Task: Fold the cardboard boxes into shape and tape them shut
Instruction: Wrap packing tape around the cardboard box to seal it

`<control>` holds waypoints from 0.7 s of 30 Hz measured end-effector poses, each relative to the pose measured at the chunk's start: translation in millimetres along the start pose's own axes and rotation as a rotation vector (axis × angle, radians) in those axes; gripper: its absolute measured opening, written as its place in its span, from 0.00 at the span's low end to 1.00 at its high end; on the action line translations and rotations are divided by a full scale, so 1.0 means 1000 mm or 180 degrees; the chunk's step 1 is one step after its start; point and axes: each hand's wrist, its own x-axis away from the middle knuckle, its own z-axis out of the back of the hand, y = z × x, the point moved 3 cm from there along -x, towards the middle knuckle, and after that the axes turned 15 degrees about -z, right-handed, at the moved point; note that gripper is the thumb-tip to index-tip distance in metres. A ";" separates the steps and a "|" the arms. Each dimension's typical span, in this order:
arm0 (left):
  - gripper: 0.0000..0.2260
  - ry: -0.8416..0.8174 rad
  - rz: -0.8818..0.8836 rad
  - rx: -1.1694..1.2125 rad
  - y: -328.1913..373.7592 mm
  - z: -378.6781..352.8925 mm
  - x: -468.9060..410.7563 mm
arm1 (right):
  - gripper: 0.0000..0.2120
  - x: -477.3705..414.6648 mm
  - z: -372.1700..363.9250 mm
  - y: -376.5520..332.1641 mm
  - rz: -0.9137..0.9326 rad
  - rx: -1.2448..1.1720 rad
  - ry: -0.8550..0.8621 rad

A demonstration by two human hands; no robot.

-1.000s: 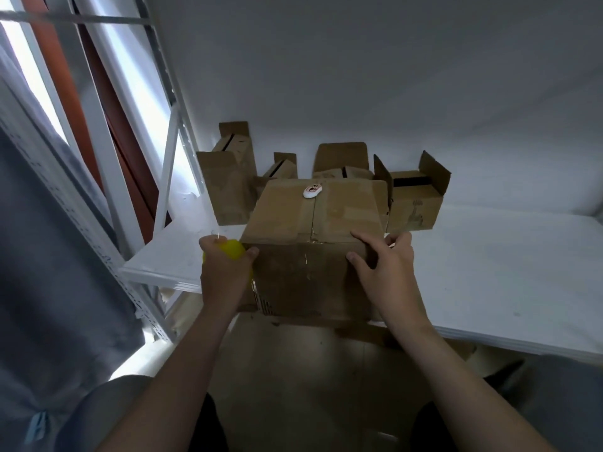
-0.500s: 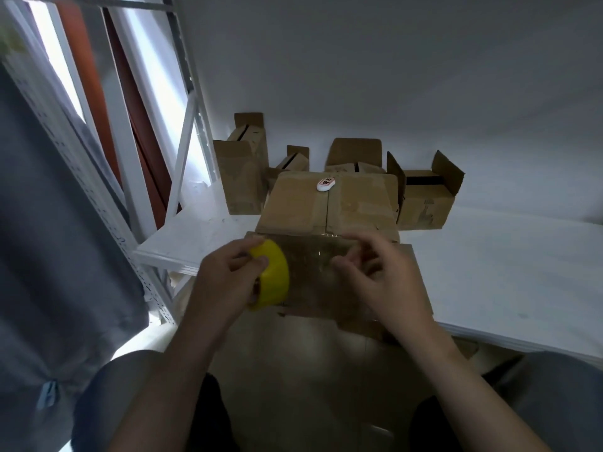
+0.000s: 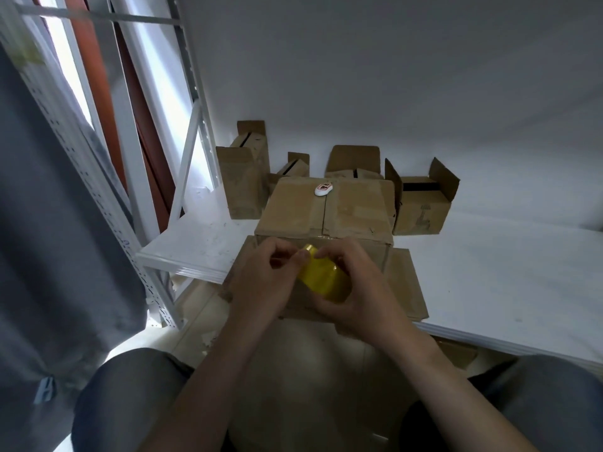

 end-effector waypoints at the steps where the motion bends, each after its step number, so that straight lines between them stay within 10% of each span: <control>1: 0.05 -0.0017 -0.0002 0.0016 -0.001 0.000 -0.003 | 0.23 0.000 0.003 0.001 0.0156 0.0206 -0.0092; 21: 0.04 0.0902 0.0528 0.1178 -0.049 0.059 -0.049 | 0.18 -0.013 0.131 0.075 -0.0079 0.0932 -0.0372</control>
